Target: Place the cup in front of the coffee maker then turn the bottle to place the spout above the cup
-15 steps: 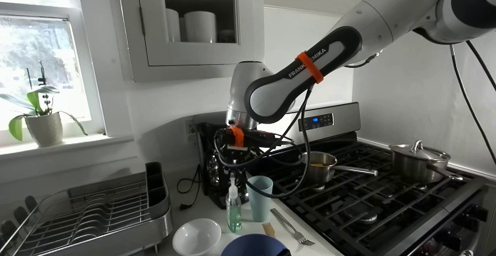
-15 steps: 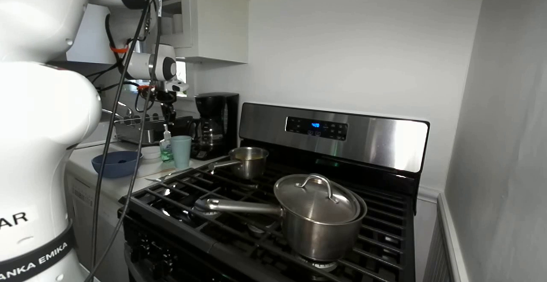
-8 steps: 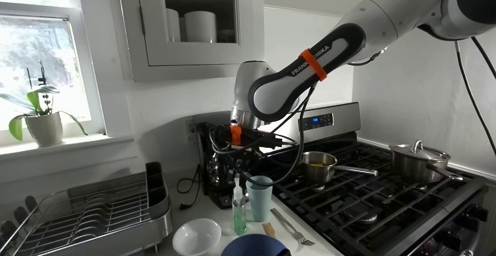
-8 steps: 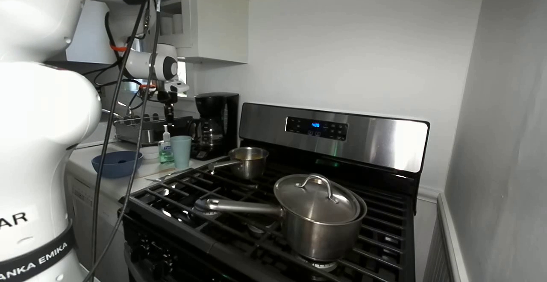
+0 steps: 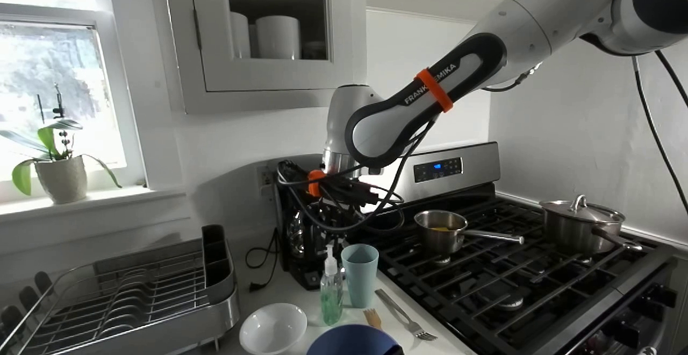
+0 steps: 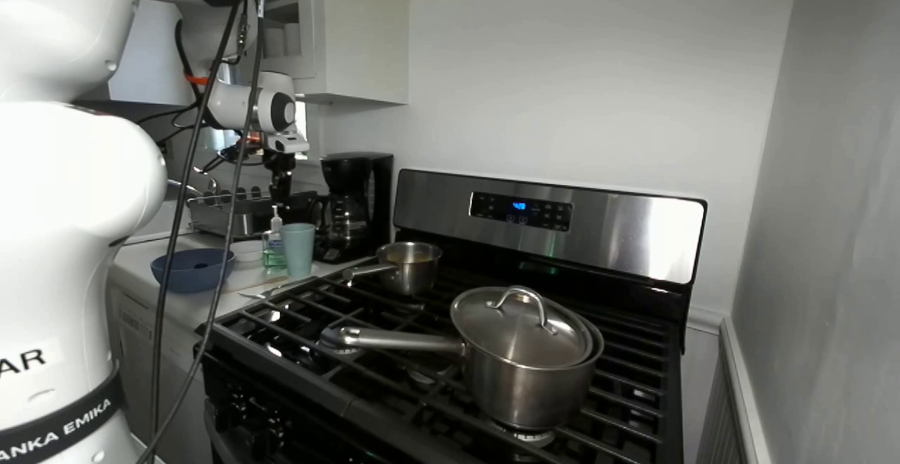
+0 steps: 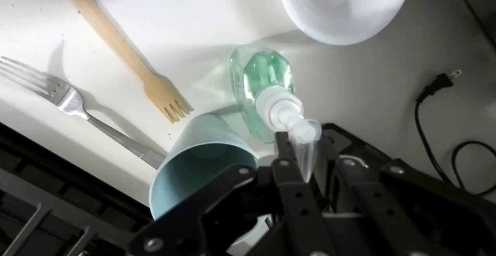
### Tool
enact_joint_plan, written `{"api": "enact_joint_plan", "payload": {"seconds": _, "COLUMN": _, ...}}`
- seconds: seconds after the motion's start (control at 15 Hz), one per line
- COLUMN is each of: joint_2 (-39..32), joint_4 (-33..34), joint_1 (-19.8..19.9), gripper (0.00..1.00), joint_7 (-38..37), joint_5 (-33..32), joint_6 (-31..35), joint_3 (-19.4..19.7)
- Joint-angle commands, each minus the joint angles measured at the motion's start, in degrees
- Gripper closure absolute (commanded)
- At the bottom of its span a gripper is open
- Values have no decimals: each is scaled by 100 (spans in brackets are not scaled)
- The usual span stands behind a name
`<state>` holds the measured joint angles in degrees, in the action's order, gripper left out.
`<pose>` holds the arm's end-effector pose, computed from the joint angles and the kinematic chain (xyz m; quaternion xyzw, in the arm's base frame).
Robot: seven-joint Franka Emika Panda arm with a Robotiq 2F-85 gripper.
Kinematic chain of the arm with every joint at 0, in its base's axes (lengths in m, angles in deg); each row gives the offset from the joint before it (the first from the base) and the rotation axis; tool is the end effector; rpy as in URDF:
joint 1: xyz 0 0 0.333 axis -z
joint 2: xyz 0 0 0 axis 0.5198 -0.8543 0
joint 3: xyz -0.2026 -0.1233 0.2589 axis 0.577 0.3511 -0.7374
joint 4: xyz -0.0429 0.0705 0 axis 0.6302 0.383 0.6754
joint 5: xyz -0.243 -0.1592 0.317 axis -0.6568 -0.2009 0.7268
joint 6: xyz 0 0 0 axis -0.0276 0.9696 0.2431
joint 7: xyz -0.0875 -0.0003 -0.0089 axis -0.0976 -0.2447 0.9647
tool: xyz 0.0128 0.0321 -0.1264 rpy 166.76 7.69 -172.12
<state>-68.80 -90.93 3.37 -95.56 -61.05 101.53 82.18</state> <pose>0.5946 0.4159 0.3119 -0.8969 0.4329 -0.0294 0.0856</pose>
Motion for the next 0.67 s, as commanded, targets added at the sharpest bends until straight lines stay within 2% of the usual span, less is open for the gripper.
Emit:
{"api": "enact_joint_plan", "payload": {"seconds": 0.0, "joint_2": 204, "joint_4": -176, "joint_1": -65, "gripper": 94, "joint_7": -814, "joint_5": 19, "joint_6": -44, "joint_3": 65}}
{"api": "enact_joint_plan", "payload": {"seconds": 0.27, "joint_2": 209, "joint_4": -163, "joint_1": -89, "gripper": 95, "joint_7": -1511, "joint_5": -33, "joint_6": -94, "joint_3": 55}}
{"api": "enact_joint_plan", "payload": {"seconds": 0.47, "joint_2": 246, "joint_4": -181, "joint_1": -62, "gripper": 94, "joint_7": -1603, "joint_5": -99, "joint_6": -93, "joint_3": -4}}
{"api": "enact_joint_plan", "payload": {"seconds": 0.53, "joint_2": 264, "joint_4": -206, "joint_1": -32, "gripper": 57, "joint_7": -1540, "joint_5": -68, "joint_6": -28, "joint_3": -44}}
{"api": "enact_joint_plan", "payload": {"seconds": 0.6, "joint_2": 282, "joint_4": -182, "joint_1": -8, "gripper": 56, "joint_7": -1501, "joint_5": 4, "joint_6": -209, "joint_3": -89}}
